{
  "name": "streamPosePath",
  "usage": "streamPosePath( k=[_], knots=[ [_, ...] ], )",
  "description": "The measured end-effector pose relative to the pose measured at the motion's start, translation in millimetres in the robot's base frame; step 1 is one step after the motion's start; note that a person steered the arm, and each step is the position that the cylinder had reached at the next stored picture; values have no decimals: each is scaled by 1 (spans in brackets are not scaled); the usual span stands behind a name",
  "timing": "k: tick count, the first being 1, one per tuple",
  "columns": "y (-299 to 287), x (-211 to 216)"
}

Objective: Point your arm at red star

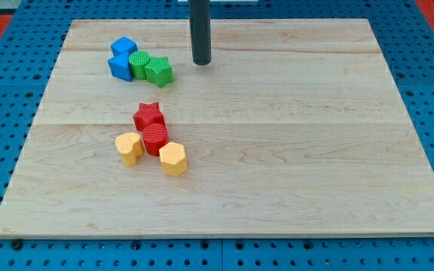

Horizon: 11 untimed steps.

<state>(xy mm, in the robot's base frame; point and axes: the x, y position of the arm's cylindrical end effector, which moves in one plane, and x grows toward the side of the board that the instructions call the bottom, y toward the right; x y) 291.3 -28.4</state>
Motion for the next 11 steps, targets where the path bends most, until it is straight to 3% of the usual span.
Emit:
streamPosePath(
  k=[1, 3, 6, 9, 11],
  knots=[
    [-10, -43],
    [-23, -47],
    [26, 55],
    [-43, 101],
    [-95, 106]
  ],
)
